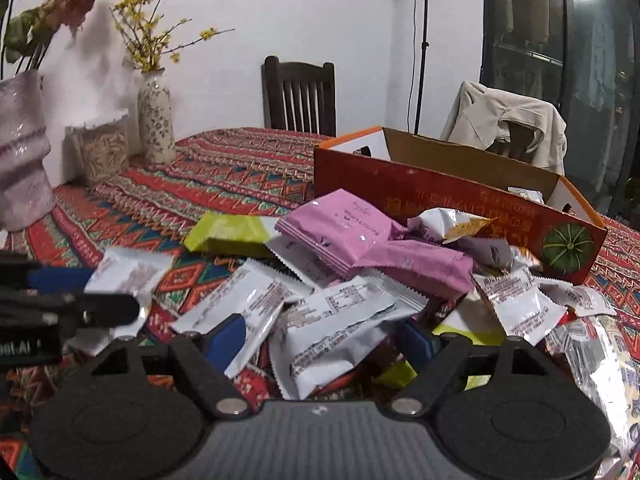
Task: Organize snacks
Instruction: 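Grasp a white packet with the left tool while the right tool grasps a silver packet, then lower both held packets into the box and open both tools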
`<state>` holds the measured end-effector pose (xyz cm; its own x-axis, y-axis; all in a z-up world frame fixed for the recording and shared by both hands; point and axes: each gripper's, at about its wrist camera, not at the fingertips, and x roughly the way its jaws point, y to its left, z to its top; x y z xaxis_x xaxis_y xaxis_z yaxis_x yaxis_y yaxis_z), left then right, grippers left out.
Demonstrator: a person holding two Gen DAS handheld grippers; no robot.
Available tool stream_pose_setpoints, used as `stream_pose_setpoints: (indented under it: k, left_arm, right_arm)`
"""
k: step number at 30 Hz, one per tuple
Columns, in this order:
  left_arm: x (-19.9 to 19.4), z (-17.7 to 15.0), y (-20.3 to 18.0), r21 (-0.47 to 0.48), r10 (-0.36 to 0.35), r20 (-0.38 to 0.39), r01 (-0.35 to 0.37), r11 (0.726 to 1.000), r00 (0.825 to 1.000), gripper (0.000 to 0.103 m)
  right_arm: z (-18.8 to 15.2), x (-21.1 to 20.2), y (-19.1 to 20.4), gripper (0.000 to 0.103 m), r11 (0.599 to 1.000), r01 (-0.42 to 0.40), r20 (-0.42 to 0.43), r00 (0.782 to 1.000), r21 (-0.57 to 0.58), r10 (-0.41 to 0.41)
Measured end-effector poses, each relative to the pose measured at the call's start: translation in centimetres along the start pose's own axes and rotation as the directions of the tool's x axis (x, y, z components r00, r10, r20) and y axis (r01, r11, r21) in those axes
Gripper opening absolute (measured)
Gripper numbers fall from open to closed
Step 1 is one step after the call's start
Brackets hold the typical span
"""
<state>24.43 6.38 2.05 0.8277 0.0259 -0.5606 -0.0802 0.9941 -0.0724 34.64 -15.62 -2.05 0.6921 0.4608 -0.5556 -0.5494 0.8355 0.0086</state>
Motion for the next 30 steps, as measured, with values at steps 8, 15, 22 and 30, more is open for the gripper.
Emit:
stream_pose_setpoints:
  k: [8, 15, 22, 30]
  left_arm:
    - [-1.1, -0.1, -1.6, 0.029, -0.016, 0.023, 0.015, 0.999, 1.0, 0.042]
    - [-3.0, -0.5, -3.7, 0.03, -0.047, 0.021, 0.047, 0.998, 0.999, 0.042]
    - [-3.8, -0.3, -7.2, 0.068, -0.108, 0.017, 0.106, 0.992, 0.994, 0.042]
    - [-2.6, 0.9, -8.9, 0.097, -0.126, 0.012, 0.125, 0.987, 0.992, 0.042]
  right_arm:
    - [-0.2, -0.8, -0.7, 0.025, 1.0, -0.015, -0.034, 0.999, -0.013, 0.015]
    - [-2.1, -5.5, -2.6, 0.02, 0.998, -0.031, 0.027, 0.999, 0.048, 0.03]
    - [-4.7, -12.0, -5.6, 0.02, 0.991, -0.027, 0.08, 0.997, 0.13, 0.017]
    - [-6.1, -13.5, -7.9, 0.02, 0.986, -0.014, 0.094, 0.996, 0.166, -0.002]
